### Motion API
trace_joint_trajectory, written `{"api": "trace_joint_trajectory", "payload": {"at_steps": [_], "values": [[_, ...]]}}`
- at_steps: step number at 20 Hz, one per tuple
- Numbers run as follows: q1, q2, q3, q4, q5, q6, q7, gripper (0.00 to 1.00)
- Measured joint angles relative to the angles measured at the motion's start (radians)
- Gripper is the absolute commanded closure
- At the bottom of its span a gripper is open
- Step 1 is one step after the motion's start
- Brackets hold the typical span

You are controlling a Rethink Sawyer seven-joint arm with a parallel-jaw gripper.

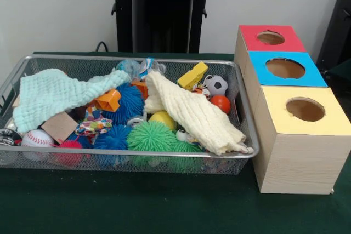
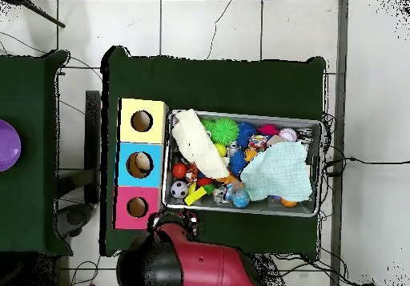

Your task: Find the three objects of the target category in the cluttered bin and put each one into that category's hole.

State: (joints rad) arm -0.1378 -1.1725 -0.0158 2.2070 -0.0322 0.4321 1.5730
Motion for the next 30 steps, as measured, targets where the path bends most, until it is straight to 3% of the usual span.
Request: {"api": "trace_joint_trajectory", "payload": {"at_steps": [6,30], "values": [[-0.026,0.033,0.000,0.000,-0.028,-0.060,0.000,0.00],[-0.087,0.113,0.001,0.002,-0.052,-0.149,0.000,0.00]]}}
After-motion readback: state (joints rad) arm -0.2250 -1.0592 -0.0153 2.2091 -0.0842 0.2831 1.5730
